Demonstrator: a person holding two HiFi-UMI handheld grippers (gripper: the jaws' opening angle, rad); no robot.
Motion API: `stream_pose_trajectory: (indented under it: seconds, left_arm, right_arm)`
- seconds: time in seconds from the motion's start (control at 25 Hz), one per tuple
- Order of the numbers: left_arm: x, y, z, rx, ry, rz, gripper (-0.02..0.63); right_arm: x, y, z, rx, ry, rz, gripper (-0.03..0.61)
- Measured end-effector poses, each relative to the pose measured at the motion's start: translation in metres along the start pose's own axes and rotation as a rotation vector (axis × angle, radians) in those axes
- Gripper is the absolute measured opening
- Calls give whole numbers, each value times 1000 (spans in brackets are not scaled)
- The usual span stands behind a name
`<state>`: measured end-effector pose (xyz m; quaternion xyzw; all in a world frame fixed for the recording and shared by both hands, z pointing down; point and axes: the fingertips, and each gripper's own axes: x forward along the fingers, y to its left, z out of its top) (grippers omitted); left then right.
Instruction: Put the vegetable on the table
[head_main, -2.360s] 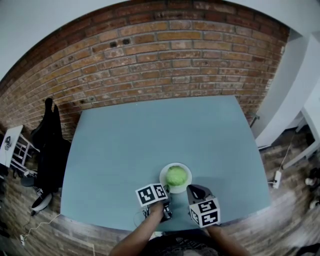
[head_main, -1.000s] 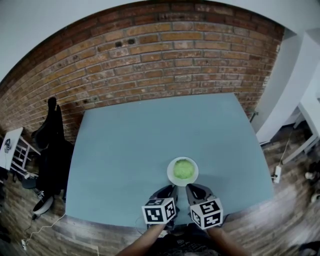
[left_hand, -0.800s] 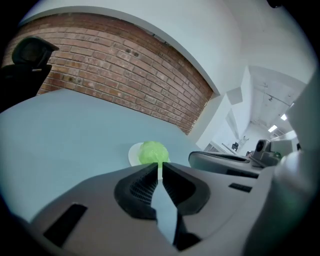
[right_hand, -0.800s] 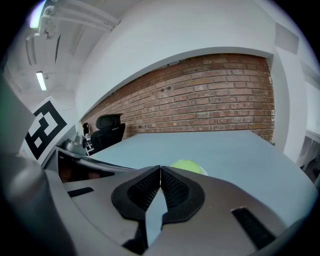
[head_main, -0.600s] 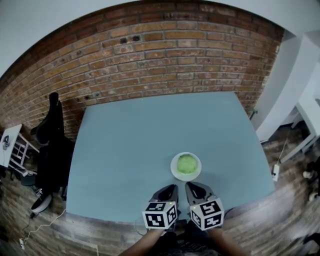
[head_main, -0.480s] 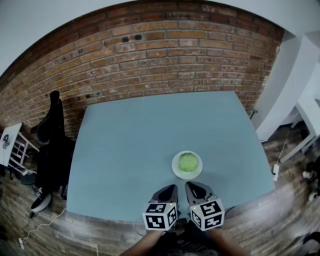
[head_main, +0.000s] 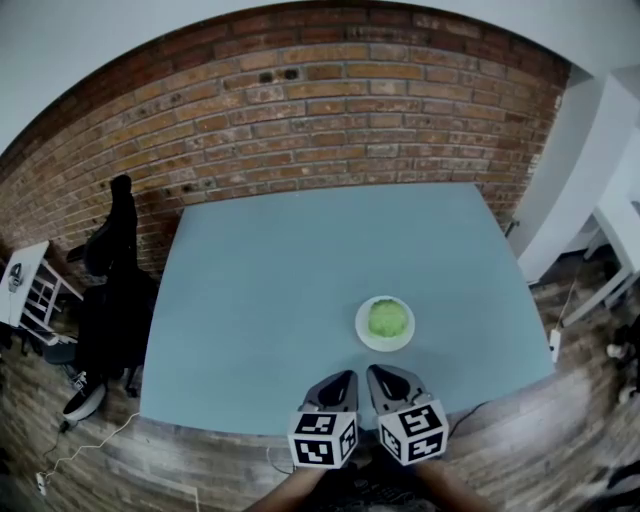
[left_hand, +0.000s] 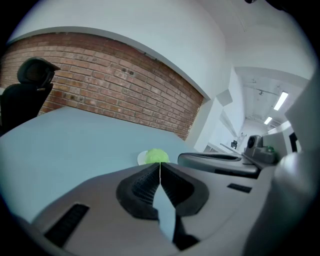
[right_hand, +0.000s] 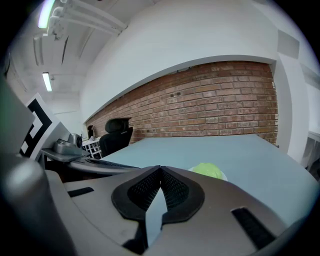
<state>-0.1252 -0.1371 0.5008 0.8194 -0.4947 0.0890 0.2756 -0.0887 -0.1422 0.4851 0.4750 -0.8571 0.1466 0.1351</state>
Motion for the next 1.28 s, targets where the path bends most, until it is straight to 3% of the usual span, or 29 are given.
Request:
stream_pose_trajectory:
  seconds: [0.32, 1.28]
  left_arm:
    - [-10, -1, 5, 46, -34, 4, 6]
    - [-10, 3, 2, 43, -24, 18, 6]
  right_arm:
    - [-1, 10, 2, -17, -10, 17, 8]
    - [3, 13, 1, -12, -10, 30, 8]
